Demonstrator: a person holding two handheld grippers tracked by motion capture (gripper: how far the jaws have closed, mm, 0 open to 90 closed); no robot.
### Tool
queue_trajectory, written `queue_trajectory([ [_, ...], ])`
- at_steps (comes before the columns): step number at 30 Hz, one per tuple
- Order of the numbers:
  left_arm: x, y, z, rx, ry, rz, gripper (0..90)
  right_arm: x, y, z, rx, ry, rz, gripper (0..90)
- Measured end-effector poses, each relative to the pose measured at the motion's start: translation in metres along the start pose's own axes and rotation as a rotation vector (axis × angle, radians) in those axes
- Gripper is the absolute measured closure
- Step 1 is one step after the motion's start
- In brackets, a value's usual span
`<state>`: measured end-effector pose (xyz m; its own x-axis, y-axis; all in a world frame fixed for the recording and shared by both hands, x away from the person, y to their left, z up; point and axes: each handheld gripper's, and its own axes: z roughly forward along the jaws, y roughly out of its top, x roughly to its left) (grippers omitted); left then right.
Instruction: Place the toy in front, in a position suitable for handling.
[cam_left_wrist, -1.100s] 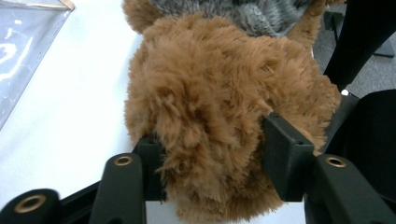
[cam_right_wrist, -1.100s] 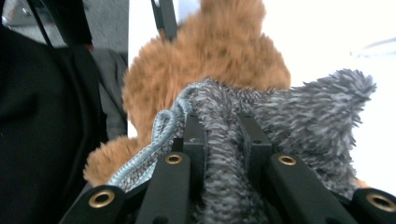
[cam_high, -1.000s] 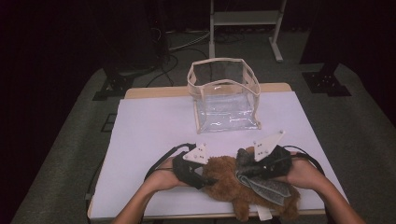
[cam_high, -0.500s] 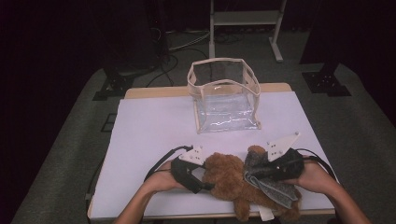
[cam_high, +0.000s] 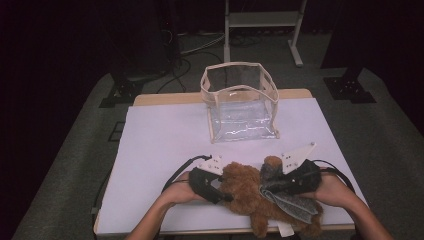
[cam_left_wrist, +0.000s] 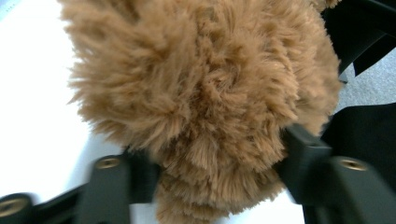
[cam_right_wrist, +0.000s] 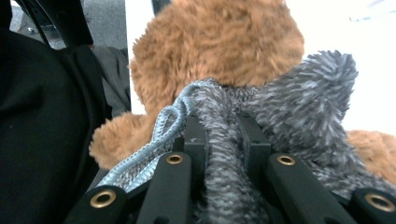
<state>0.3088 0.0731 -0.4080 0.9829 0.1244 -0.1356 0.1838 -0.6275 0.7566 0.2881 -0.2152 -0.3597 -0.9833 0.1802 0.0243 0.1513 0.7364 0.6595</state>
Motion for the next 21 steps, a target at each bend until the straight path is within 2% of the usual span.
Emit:
queue_trajectory([
  [2,-0.002,0.001,-0.002,0.000,0.016,0.011,50.5,0.000,0.006,0.001,-0.010,0.006,-0.010,76.5],
  [5,-0.004,0.006,-0.008,-0.004,0.047,0.023,52.1,0.000,0.018,0.001,-0.045,0.013,-0.028,76.4],
  [7,-0.004,0.009,-0.013,-0.008,0.060,0.032,54.6,0.000,0.022,-0.002,-0.056,0.002,-0.039,76.2],
  [10,-0.004,0.012,-0.019,-0.028,0.053,0.026,60.0,-0.005,0.018,-0.012,-0.086,-0.015,-0.020,76.1],
  [12,-0.001,0.014,-0.020,-0.023,0.050,0.022,60.6,-0.008,0.014,-0.017,-0.114,-0.024,-0.002,76.1],
  [16,-0.001,0.012,-0.015,-0.010,0.055,0.021,60.2,-0.008,0.015,-0.015,-0.064,-0.036,-0.016,76.1],
  [21,0.001,0.006,-0.012,-0.001,0.049,0.013,55.1,-0.011,0.005,-0.020,0.020,-0.090,-0.002,76.4],
])
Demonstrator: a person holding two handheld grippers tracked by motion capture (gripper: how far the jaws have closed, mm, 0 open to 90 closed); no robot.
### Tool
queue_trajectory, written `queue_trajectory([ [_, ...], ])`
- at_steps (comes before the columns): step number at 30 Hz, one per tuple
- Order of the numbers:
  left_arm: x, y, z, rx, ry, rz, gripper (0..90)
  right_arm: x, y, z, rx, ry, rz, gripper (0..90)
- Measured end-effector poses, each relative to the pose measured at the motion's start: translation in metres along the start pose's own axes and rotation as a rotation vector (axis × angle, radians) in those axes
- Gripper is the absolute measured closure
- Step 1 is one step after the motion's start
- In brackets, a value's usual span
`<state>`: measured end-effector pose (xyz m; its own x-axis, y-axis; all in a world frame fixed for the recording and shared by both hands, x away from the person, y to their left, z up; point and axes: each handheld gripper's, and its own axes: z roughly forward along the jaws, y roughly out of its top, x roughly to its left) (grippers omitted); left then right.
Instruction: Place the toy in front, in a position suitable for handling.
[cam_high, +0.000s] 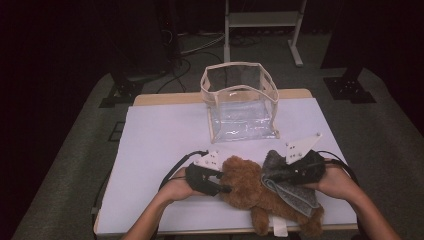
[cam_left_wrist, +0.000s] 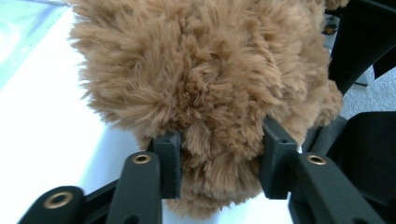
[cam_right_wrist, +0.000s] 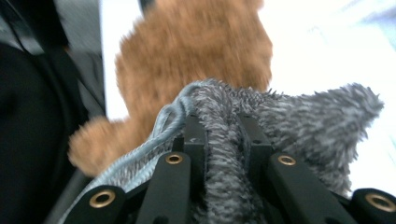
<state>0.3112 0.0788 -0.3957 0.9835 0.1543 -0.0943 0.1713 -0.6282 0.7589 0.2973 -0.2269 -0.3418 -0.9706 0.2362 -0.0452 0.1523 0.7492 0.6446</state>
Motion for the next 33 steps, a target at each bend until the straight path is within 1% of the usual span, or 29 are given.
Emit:
queue_trajectory([
  [2,0.002,-0.003,0.002,0.003,-0.011,-0.010,49.0,-0.001,-0.011,0.001,0.009,0.007,0.028,76.7],
  [3,0.003,-0.005,0.003,-0.007,-0.012,-0.014,45.4,-0.001,-0.017,0.001,0.010,0.004,0.039,76.9],
  [5,0.005,-0.008,0.003,-0.017,-0.033,-0.025,39.4,-0.001,-0.027,0.000,-0.010,0.020,0.069,77.1],
  [7,0.007,-0.011,0.004,-0.010,-0.037,-0.036,33.3,0.000,-0.034,-0.001,-0.021,0.025,0.087,77.2],
  [12,0.010,-0.015,0.010,-0.016,-0.067,-0.051,24.1,0.004,-0.036,-0.002,-0.023,0.038,0.074,77.2],
  [15,0.012,-0.016,0.015,-0.016,-0.095,-0.056,20.3,0.005,-0.038,-0.002,-0.032,0.046,0.079,77.2],
  [17,0.014,-0.015,0.020,-0.015,-0.127,-0.072,19.7,0.006,-0.040,-0.002,-0.041,0.057,0.087,77.2],
  [19,0.016,-0.015,0.024,-0.015,-0.150,-0.078,19.9,0.006,-0.040,-0.001,-0.044,0.061,0.088,77.2],
  [21,0.016,-0.014,0.024,-0.017,-0.169,-0.075,23.1,0.007,-0.041,0.000,-0.051,0.067,0.090,77.1],
  [24,0.013,-0.012,0.026,-0.035,-0.180,-0.074,31.2,0.007,-0.041,0.001,-0.055,0.079,0.092,77.1],
  [26,0.011,-0.010,0.027,-0.052,-0.172,-0.067,38.3,0.008,-0.041,0.003,-0.053,0.090,0.094,77.1],
  [28,0.009,-0.008,0.026,-0.070,-0.156,-0.046,48.2,0.009,-0.040,0.005,-0.048,0.094,0.094,77.2],
  [29,0.008,-0.006,0.025,-0.076,-0.149,-0.047,52.6,0.009,-0.040,0.005,-0.047,0.096,0.092,77.2],
  [31,0.005,-0.002,0.021,-0.078,-0.120,-0.030,57.9,0.009,-0.040,0.006,-0.053,0.099,0.095,77.1],
  [33,0.001,0.004,0.016,-0.074,-0.099,-0.011,60.1,0.009,-0.039,0.007,-0.068,0.107,0.096,77.1],
])
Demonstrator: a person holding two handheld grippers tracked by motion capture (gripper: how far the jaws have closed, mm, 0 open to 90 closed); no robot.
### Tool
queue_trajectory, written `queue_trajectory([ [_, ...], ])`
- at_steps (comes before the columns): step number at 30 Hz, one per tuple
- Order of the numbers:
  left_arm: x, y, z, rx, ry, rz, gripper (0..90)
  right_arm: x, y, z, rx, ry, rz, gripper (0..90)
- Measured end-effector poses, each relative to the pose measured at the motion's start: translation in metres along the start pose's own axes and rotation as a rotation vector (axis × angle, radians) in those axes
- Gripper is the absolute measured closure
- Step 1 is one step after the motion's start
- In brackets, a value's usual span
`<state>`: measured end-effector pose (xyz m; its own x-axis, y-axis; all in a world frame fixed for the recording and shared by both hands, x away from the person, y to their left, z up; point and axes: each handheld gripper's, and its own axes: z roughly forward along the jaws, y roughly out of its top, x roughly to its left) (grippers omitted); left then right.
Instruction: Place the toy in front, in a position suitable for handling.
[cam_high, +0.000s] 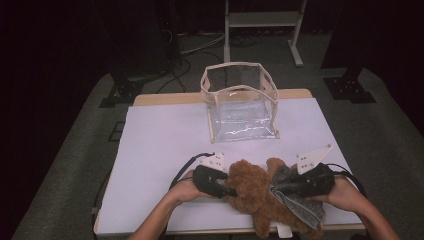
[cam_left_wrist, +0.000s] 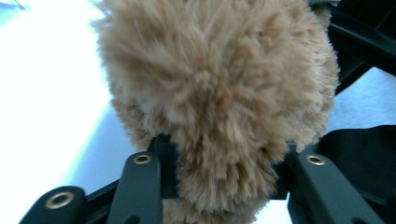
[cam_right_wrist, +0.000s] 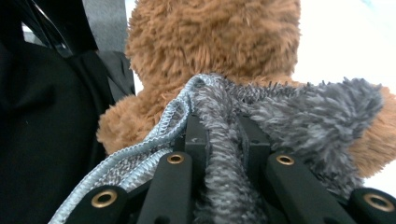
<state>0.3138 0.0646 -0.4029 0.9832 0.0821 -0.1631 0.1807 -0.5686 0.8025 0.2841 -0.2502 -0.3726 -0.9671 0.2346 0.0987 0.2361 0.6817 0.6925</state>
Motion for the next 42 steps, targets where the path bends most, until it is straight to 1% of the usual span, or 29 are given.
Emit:
queue_trajectory([
  [2,-0.004,0.008,-0.005,0.017,0.026,0.031,61.1,0.000,0.003,0.002,-0.023,0.012,-0.005,77.1],
  [3,-0.007,0.011,-0.007,0.024,0.030,0.036,61.3,0.001,0.005,0.004,-0.027,0.010,-0.019,77.1],
  [4,-0.009,0.014,-0.009,0.035,0.041,0.051,61.4,0.002,0.008,0.004,-0.038,0.010,-0.027,77.1],
  [7,-0.012,0.021,-0.013,0.048,0.060,0.071,62.1,0.003,0.012,0.005,-0.076,0.004,-0.037,77.1],
  [8,-0.012,0.023,-0.016,0.044,0.069,0.072,62.2,0.003,0.014,0.005,-0.089,0.002,-0.036,77.1],
  [9,-0.012,0.024,-0.018,0.049,0.069,0.074,62.3,0.002,0.015,0.005,-0.099,-0.002,-0.040,77.1],
  [10,-0.012,0.025,-0.020,0.056,0.082,0.078,62.4,0.002,0.016,0.005,-0.110,-0.001,-0.041,77.1],
  [12,-0.013,0.026,-0.026,0.073,0.094,0.080,62.6,0.000,0.021,0.008,-0.118,0.003,-0.045,77.2],
  [13,-0.013,0.026,-0.030,0.073,0.107,0.080,62.6,-0.001,0.024,0.010,-0.124,0.007,-0.051,77.2],
  [14,-0.013,0.027,-0.035,0.075,0.112,0.074,62.6,-0.002,0.027,0.012,-0.128,0.007,-0.059,77.2],
  [18,-0.013,0.030,-0.057,0.081,0.160,0.072,62.6,-0.005,0.047,0.020,-0.162,0.011,-0.090,77.2],
  [22,-0.014,0.033,-0.080,0.113,0.202,0.073,62.5,-0.009,0.066,0.031,-0.204,0.020,-0.120,77.1],
  [24,-0.017,0.038,-0.085,0.131,0.209,0.080,62.2,-0.009,0.070,0.033,-0.219,0.028,-0.127,77.1],
  [25,-0.020,0.041,-0.083,0.147,0.211,0.092,61.6,-0.008,0.070,0.033,-0.213,0.027,-0.133,77.2],
  [26,-0.022,0.044,-0.080,0.165,0.213,0.107,60.7,-0.006,0.069,0.032,-0.186,0.015,-0.144,77.1],
  [27,-0.024,0.046,-0.076,0.173,0.214,0.120,59.2,-0.003,0.065,0.030,-0.162,0.007,-0.150,77.2],
  [28,-0.027,0.049,-0.072,0.174,0.211,0.135,57.2,-0.001,0.059,0.028,-0.140,0.001,-0.146,77.4],
  [29,-0.029,0.053,-0.068,0.166,0.203,0.142,54.9,0.000,0.050,0.027,-0.129,-0.002,-0.131,77.5],
  [30,-0.031,0.056,-0.066,0.158,0.198,0.152,52.2,0.000,0.040,0.024,-0.133,0.002,-0.109,77.6],
  [32,-0.035,0.064,-0.062,0.144,0.189,0.164,47.5,0.000,0.023,0.018,-0.166,0.005,-0.071,77.7],
  [34,-0.037,0.072,-0.060,0.152,0.198,0.184,44.5,0.001,0.012,0.013,-0.193,0.001,-0.046,77.7],
  [35,-0.038,0.074,-0.058,0.149,0.198,0.185,44.8,0.002,0.008,0.011,-0.199,-0.002,-0.039,77.7],
  [37,-0.042,0.079,-0.054,0.155,0.202,0.204,47.4,0.002,0.002,0.007,-0.219,0.003,-0.025,77.6],
  [39,-0.043,0.083,-0.051,0.144,0.207,0.205,49.0,0.003,0.001,0.000,-0.224,0.000,-0.021,77.5],
  [40,-0.042,0.084,-0.050,0.132,0.210,0.197,49.2,0.002,0.002,-0.008,-0.241,0.003,-0.018,77.5],
  [42,-0.041,0.088,-0.049,0.114,0.208,0.194,49.4,0.001,0.007,-0.027,-0.286,0.014,-0.013,77.5],
])
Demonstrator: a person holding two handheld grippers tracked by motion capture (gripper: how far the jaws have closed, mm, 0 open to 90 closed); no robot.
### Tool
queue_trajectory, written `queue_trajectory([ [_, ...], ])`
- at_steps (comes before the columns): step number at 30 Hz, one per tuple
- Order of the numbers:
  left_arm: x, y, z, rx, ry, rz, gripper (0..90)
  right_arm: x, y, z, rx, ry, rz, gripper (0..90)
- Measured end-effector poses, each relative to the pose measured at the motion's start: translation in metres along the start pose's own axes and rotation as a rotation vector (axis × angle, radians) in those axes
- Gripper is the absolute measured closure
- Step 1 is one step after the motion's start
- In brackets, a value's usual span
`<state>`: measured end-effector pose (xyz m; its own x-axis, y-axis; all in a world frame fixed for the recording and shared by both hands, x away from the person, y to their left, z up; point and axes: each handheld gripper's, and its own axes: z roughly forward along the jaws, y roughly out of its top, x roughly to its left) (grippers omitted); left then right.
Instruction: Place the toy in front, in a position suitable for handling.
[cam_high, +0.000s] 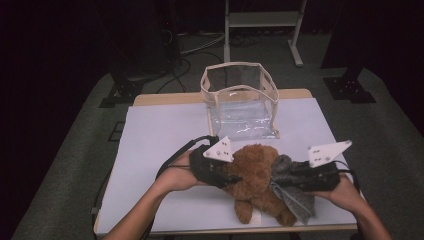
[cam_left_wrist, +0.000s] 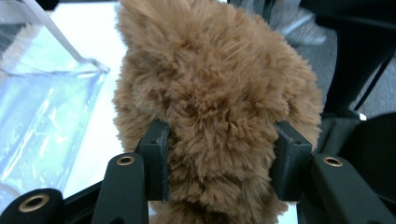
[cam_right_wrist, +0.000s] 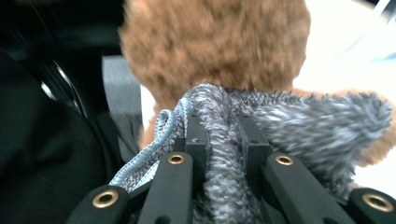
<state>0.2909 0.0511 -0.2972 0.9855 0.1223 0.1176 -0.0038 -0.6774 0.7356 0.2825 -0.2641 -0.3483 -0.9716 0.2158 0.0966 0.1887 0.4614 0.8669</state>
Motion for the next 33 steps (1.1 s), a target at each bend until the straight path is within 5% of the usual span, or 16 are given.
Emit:
queue_trajectory([
  [7,0.001,0.022,0.010,-0.005,0.000,0.038,49.9,0.011,0.079,-0.031,-0.012,-0.023,-0.155,77.4],
  [11,0.001,0.035,0.014,-0.021,-0.009,0.058,49.8,0.006,0.110,-0.021,0.072,-0.031,-0.206,77.2],
  [15,0.002,0.035,0.026,-0.006,-0.008,0.058,49.7,0.000,0.100,-0.017,0.155,-0.055,-0.191,77.2],
  [20,0.006,0.034,0.031,-0.043,-0.023,0.026,49.8,-0.003,0.076,-0.027,0.134,-0.069,-0.135,77.1],
  [28,0.002,0.060,0.040,-0.077,-0.037,0.067,50.3,0.010,0.122,-0.030,0.160,-0.086,-0.240,77.0],
  [33,0.001,0.063,0.046,-0.067,-0.048,0.077,49.4,0.005,0.115,-0.026,0.234,-0.102,-0.221,77.1],
])
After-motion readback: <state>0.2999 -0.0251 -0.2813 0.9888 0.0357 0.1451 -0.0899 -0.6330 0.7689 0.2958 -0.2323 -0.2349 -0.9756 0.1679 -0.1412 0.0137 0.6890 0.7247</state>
